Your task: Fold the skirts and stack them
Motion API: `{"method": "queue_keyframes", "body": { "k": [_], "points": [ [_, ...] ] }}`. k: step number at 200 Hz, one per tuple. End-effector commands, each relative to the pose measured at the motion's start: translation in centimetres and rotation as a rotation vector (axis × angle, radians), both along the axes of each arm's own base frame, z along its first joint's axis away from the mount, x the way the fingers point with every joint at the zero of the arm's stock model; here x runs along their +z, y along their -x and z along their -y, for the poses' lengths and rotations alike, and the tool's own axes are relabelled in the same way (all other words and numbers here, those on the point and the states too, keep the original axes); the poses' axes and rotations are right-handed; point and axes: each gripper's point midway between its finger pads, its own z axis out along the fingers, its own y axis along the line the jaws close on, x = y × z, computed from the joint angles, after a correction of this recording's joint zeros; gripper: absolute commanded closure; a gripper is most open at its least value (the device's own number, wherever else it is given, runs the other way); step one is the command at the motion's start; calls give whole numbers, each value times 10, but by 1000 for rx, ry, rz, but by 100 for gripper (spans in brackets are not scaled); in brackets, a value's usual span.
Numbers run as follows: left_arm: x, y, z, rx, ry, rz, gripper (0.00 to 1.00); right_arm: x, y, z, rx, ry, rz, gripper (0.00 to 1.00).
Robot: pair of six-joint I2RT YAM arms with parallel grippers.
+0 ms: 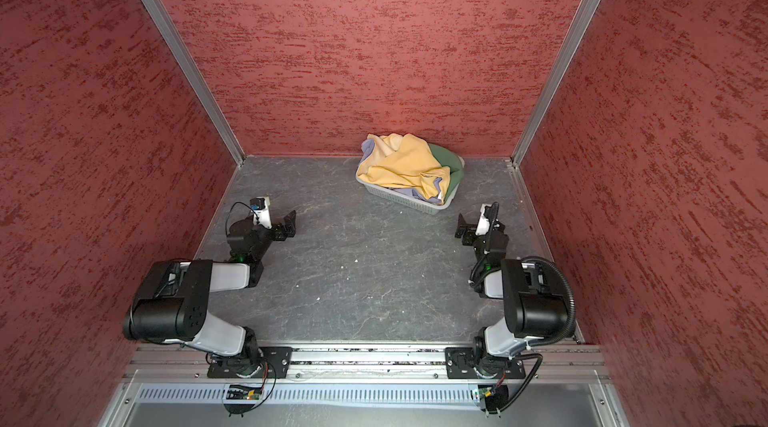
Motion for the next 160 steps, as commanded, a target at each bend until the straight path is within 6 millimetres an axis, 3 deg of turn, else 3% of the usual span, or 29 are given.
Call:
{"method": "queue_keyframes", "body": {
  "k": [1,125,160],
  "points": [
    [-3,-1,0,-5,1,-8,1,13,-3,-2,13,17,46,1],
    [-3,0,2,-7,-9,-5,1,14,-2,-3,17,15,50,1],
    [10,9,10,6,-71,49,1,26,7,-1,4,18,77,1]
  ]
}}
